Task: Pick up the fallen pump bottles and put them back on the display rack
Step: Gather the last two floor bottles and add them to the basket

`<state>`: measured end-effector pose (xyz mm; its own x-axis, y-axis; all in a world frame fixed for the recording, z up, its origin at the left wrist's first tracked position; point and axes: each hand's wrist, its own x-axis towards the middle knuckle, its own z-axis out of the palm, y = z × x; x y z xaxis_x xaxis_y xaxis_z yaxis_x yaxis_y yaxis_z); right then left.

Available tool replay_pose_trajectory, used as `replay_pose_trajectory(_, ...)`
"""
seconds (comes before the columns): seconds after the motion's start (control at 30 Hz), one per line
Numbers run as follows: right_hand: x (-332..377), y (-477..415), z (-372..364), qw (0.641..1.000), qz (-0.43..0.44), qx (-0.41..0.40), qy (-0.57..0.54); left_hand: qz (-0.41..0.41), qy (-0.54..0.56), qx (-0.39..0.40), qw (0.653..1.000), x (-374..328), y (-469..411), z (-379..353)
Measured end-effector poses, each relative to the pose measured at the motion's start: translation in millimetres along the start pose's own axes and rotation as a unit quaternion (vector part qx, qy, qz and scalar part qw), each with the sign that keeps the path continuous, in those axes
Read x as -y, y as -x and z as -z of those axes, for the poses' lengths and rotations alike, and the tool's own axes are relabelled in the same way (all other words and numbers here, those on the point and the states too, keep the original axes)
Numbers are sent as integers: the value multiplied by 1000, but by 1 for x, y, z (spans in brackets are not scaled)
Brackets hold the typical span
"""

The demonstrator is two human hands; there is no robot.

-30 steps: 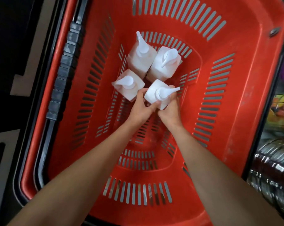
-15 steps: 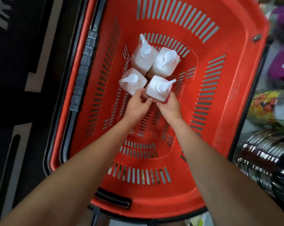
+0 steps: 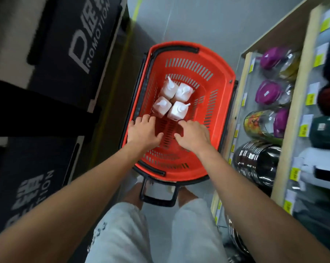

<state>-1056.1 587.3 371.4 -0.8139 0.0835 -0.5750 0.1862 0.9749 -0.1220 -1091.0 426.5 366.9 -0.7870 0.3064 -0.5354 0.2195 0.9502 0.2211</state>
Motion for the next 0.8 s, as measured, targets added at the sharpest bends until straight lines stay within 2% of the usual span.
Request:
replay_pose_trajectory(0.2, 38, 89, 59, 995, 67, -26, 75, 47, 3, -30, 998, 10, 108, 44)
replay_pose_trajectory(0.33, 61, 139, 73, 983, 142, -43, 112, 94, 1, -82, 992, 6, 182, 42)
replay_pose_trajectory(0.47, 94, 194, 66, 956, 236, -45, 169, 178, 20, -113, 977, 1, 265, 27)
replay_pose_trajectory(0.67, 170, 295, 22, 879, 403, -17, 254, 304, 96, -161, 934, 14, 417, -25)
replay_pose_trajectory(0.8, 229, 374, -23, 796, 514, 5, 320, 422, 160, -183, 873, 34, 524, -75)
